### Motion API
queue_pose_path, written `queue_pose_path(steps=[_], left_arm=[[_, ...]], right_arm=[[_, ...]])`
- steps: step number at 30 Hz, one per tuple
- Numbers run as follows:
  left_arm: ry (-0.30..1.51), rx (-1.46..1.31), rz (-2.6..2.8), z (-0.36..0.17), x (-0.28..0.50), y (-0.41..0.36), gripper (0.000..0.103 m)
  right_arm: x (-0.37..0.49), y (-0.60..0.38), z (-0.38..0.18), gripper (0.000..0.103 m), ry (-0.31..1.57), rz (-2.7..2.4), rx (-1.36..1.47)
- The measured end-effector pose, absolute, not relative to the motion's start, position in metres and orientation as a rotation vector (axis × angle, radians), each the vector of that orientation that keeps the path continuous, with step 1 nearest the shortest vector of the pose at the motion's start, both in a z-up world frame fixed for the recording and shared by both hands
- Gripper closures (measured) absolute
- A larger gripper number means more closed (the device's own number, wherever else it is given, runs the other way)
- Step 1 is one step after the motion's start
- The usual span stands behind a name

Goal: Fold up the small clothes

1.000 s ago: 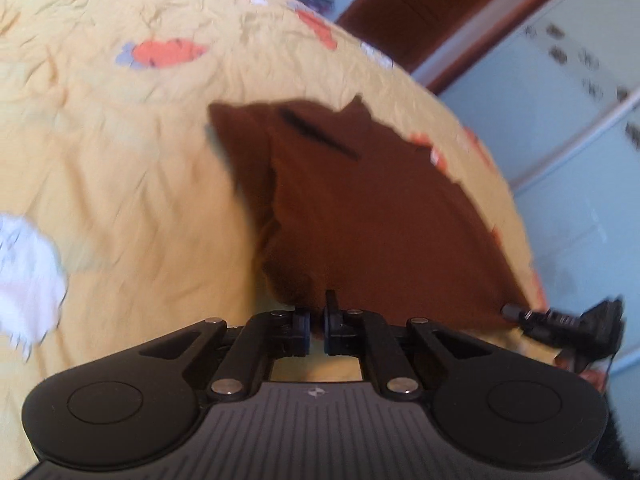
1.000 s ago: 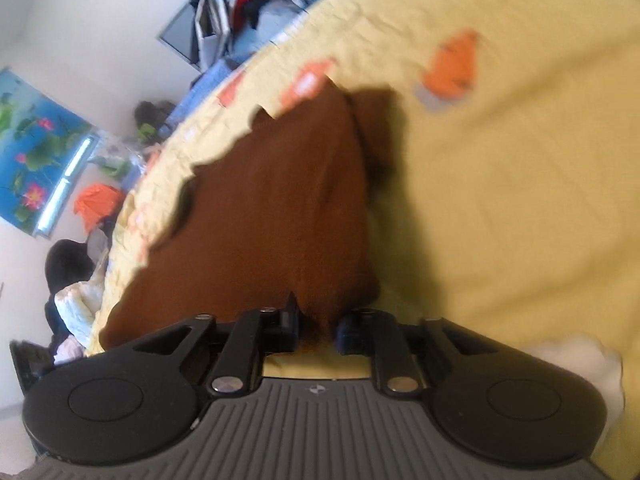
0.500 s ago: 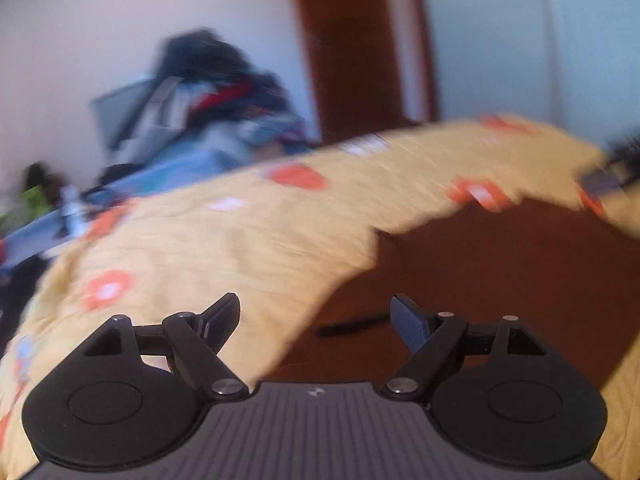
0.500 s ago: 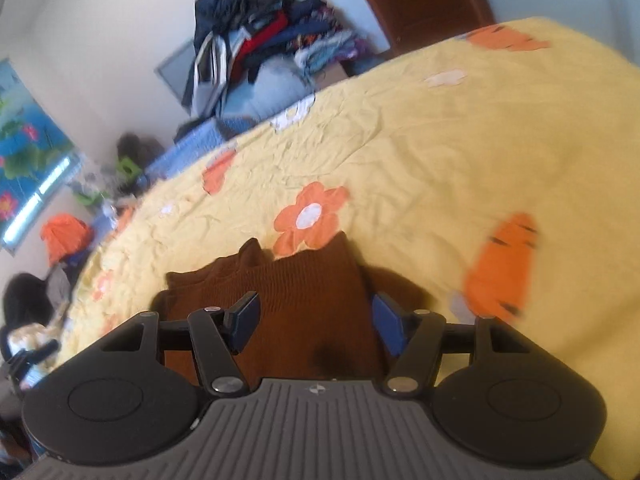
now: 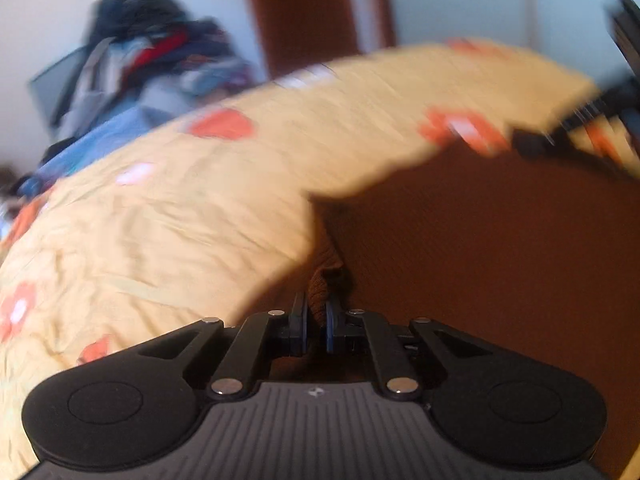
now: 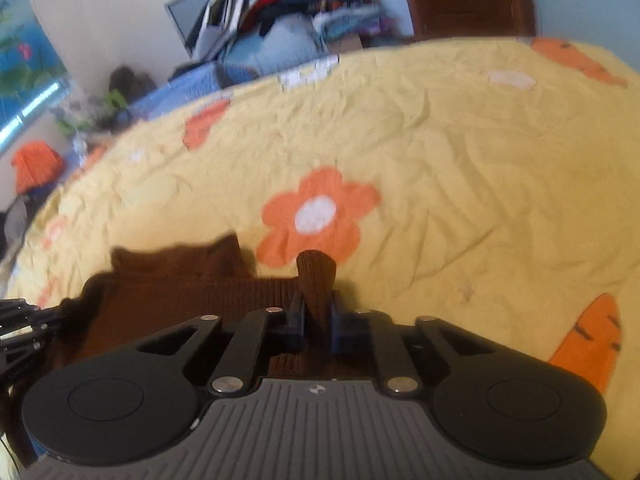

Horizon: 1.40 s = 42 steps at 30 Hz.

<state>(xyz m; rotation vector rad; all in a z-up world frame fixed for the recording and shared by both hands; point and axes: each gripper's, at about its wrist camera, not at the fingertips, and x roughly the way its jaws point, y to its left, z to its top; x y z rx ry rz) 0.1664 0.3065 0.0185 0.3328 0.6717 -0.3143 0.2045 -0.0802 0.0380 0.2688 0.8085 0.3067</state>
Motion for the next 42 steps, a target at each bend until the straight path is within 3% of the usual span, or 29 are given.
queue_pose_path(steps=[2, 6, 8, 10, 14, 15, 21, 24, 29, 33, 34, 38, 42], left_arm=[[0.656, 0.233, -0.274, 0.031, 0.171, 0.323, 0.096], [0.76, 0.207, -0.124, 0.011, 0.199, 0.337, 0.092], [0.745, 0.156, -0.091, 0.014, 0.195, 0.345, 0.086], [0.713, 0.126, -0.04, 0.029, 0.184, 0.35, 0.074], [0.556, 0.036, -0.019, 0.065, 0.148, 0.355, 0.025], [0.546, -0.004, -0.073, 0.07, 0.144, 0.35, 0.023], [0.797, 0.101, -0.166, 0.015, 0.174, 0.292, 0.021], [0.676, 0.131, -0.197, -0.007, 0.161, 0.306, 0.017], [0.675, 0.136, -0.175, -0.007, 0.161, 0.301, 0.016], [0.671, 0.131, -0.172, -0.006, 0.162, 0.304, 0.016], [0.67, 0.131, -0.17, -0.006, 0.162, 0.303, 0.016], [0.67, 0.128, -0.17, -0.006, 0.162, 0.303, 0.016], [0.67, 0.124, -0.172, -0.006, 0.162, 0.303, 0.016]], right_arm=[[0.199, -0.09, 0.049, 0.088, 0.736, 0.3, 0.31], [0.208, -0.085, 0.022, 0.089, 0.793, 0.247, 0.262], [0.2, -0.084, 0.027, 0.055, 0.765, 0.212, 0.263], [0.184, -0.089, 0.042, 0.039, 0.697, 0.187, 0.28], [0.152, -0.076, 0.07, 0.04, 0.589, 0.238, 0.227], [0.152, -0.067, 0.071, 0.04, 0.603, 0.265, 0.214], [0.172, -0.035, 0.02, 0.042, 0.725, 0.24, 0.065], [0.157, -0.051, 0.012, 0.043, 0.651, 0.266, 0.046], [0.157, -0.045, 0.022, 0.042, 0.667, 0.231, 0.05], [0.129, -0.038, 0.044, 0.024, 0.61, 0.24, 0.125], [0.125, -0.034, 0.045, 0.015, 0.612, 0.257, 0.115], [0.132, -0.032, 0.015, 0.011, 0.703, 0.213, -0.013], [0.134, -0.047, 0.014, 0.012, 0.691, 0.241, 0.039]])
